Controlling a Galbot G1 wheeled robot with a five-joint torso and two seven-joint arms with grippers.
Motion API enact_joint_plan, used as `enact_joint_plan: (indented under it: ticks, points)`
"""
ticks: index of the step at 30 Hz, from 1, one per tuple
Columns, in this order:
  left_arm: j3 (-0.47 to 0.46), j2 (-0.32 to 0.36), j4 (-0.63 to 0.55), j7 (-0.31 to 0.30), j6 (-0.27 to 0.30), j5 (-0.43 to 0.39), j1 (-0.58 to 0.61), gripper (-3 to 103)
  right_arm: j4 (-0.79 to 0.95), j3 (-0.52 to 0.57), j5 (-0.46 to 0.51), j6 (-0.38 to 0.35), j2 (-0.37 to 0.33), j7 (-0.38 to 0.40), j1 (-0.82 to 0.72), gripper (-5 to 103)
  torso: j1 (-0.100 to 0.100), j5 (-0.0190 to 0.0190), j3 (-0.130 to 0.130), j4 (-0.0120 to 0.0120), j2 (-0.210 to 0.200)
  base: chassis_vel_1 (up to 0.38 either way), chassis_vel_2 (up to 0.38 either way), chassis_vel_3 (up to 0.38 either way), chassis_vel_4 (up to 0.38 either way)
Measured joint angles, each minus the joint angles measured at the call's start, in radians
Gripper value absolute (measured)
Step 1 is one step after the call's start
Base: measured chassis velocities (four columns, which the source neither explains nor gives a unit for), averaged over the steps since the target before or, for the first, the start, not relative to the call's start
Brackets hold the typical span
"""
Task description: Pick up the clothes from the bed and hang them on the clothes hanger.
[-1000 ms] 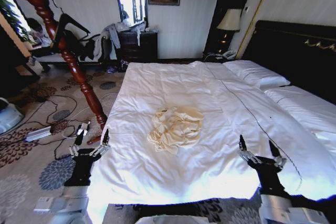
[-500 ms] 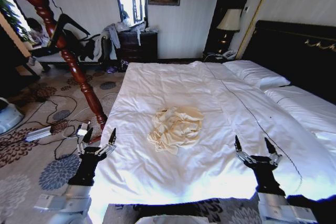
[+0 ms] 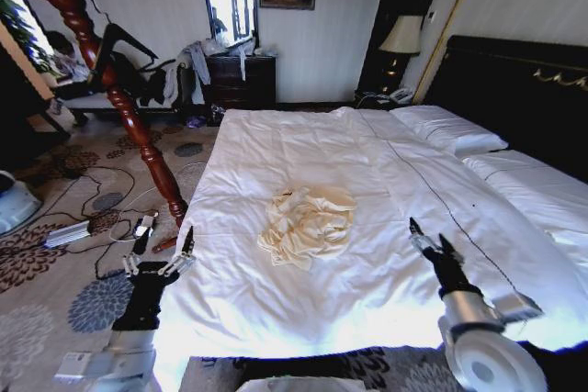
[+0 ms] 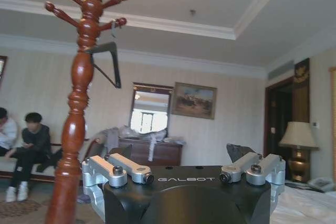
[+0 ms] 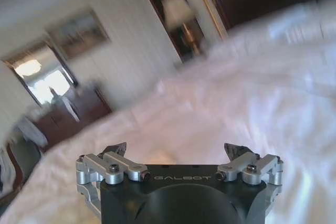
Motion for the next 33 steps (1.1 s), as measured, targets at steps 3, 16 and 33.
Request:
enact_joint_plan:
  ticks: [3, 16, 33]
  points:
    - [-0.005, -0.01, 0.005, -0.006, -0.001, 0.007, -0.006, 100, -0.033, -0.042, 0.114, -0.069, -0.013, 0.046, 0.066, 100, 0.0, -0.0003, 0.0, 0.0, 0.0, 0.0, 0.0, 0.0, 0.0]
    - [-0.022, -0.067, 0.018, -0.01, 0.003, 0.066, -0.011, 100, -0.241, -0.562, 0.135, -0.148, -0.078, 0.049, 0.411, 100, 0.0, -0.0005, 0.0, 0.0003, 0.0, 0.0, 0.0, 0.0, 0.0]
    - [-0.056, -0.053, 0.002, -0.016, 0.011, 0.032, -0.019, 100, -0.435, -0.804, 0.076, -0.089, 0.001, 0.0, 0.648, 65, 0.0, -0.0004, 0.0, 0.0002, 0.0, 0.0, 0.0, 0.0, 0.0]
